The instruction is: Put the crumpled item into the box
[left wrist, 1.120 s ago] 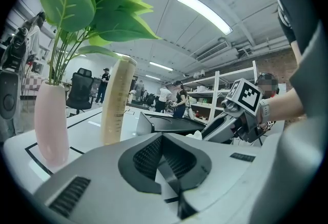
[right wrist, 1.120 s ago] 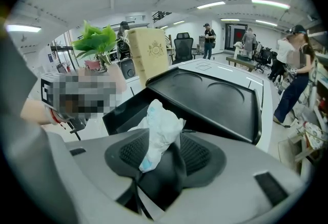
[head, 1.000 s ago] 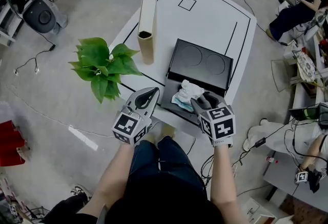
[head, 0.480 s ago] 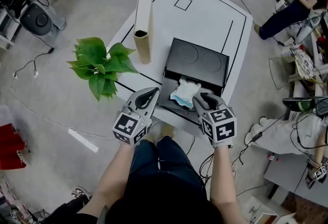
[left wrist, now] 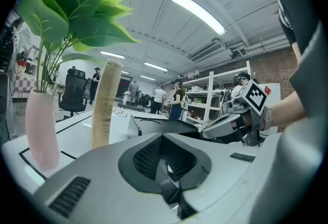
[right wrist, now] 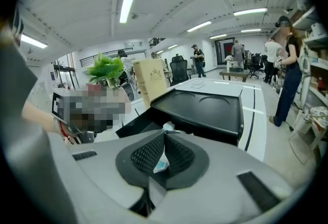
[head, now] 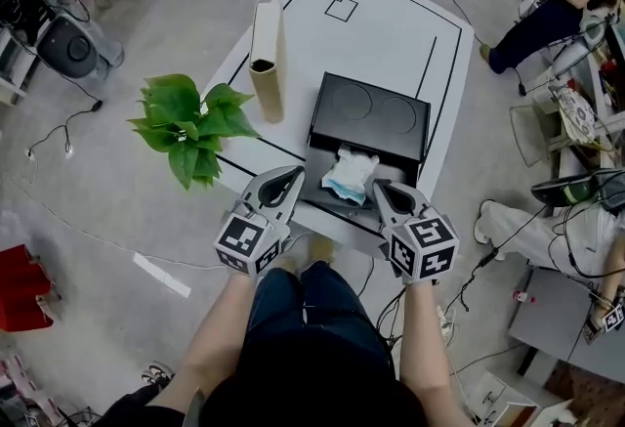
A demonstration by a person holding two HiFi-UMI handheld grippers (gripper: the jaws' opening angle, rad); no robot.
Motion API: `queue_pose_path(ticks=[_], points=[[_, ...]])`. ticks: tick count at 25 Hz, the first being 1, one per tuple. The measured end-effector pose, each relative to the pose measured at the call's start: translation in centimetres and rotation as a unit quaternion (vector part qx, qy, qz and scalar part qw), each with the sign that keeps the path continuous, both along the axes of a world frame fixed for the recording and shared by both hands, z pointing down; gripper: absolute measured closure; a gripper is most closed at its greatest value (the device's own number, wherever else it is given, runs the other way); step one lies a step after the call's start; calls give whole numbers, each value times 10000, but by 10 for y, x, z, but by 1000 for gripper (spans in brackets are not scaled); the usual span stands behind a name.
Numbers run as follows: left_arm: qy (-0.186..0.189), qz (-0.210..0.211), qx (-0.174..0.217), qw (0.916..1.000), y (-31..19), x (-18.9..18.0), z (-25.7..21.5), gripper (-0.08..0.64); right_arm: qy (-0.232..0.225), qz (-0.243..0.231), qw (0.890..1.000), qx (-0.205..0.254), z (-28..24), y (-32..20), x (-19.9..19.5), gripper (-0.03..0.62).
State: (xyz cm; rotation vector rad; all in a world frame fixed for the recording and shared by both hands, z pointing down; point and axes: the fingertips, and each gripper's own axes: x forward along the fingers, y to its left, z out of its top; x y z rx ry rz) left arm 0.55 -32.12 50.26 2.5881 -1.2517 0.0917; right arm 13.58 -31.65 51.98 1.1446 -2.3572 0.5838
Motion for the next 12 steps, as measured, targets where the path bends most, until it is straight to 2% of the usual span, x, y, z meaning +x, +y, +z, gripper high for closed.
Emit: queue_pose_path(ticks=[6, 12], points=[[12, 94, 46, 9999, 1, 4, -5, 558, -543, 97, 9979, 337, -20, 5, -1, 588], [61, 170, 132, 9997, 2, 8, -15, 558, -716, 362, 9941, 735, -40, 8, 9, 588]])
